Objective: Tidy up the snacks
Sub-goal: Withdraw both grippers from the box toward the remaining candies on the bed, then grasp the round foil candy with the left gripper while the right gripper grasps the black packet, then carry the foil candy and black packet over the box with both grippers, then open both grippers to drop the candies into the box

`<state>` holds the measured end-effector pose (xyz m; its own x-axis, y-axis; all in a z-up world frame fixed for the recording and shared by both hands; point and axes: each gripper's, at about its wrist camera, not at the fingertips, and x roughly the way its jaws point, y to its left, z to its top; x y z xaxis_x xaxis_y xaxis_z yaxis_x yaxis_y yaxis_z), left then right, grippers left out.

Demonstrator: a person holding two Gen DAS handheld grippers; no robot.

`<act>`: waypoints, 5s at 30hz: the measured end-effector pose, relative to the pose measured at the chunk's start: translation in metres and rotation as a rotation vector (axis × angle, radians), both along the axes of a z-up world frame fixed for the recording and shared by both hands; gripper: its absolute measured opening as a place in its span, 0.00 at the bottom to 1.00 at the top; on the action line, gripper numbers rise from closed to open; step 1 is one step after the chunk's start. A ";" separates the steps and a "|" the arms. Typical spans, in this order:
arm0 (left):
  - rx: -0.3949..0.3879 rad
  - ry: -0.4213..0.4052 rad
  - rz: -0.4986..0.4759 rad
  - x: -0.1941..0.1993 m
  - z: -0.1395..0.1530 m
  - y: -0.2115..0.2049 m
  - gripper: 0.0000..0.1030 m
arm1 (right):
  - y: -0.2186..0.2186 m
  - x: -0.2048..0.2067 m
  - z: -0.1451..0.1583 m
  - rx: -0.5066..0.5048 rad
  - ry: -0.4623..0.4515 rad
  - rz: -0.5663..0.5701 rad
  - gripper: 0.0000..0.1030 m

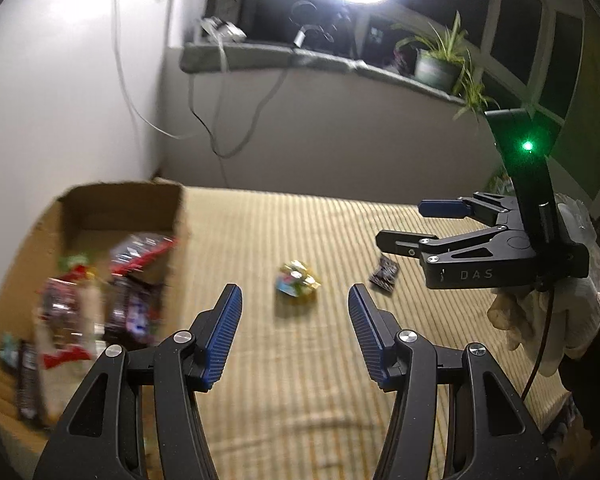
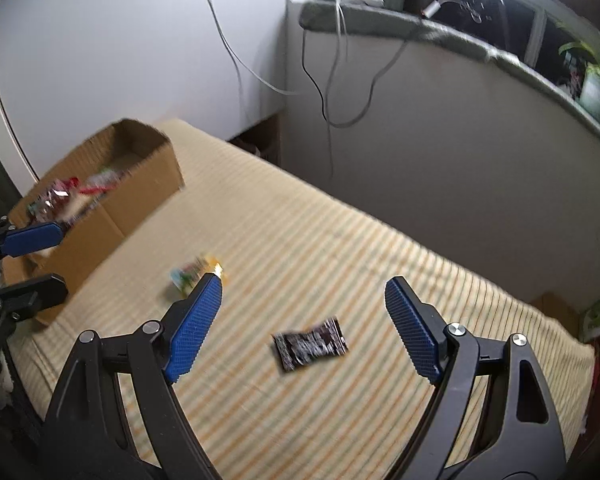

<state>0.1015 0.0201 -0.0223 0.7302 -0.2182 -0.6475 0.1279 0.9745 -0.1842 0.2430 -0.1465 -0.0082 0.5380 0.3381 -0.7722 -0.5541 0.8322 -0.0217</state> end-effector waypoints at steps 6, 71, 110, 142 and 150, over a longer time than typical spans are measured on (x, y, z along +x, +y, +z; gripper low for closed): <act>-0.005 0.055 -0.006 0.021 -0.021 -0.013 0.53 | -0.019 0.001 -0.031 -0.007 0.081 -0.005 0.84; 0.030 0.002 0.000 0.003 -0.003 -0.001 0.29 | -0.034 -0.032 -0.042 0.011 0.091 -0.041 0.10; 0.018 -0.018 0.221 0.002 0.013 0.144 0.29 | 0.171 -0.095 0.031 0.127 0.021 0.323 0.10; 0.030 -0.001 0.253 0.018 0.012 0.159 0.39 | 0.211 -0.112 0.016 0.124 0.055 0.424 0.12; 0.040 -0.012 0.262 0.017 0.015 0.159 0.52 | 0.208 -0.117 0.017 0.110 0.026 0.415 0.44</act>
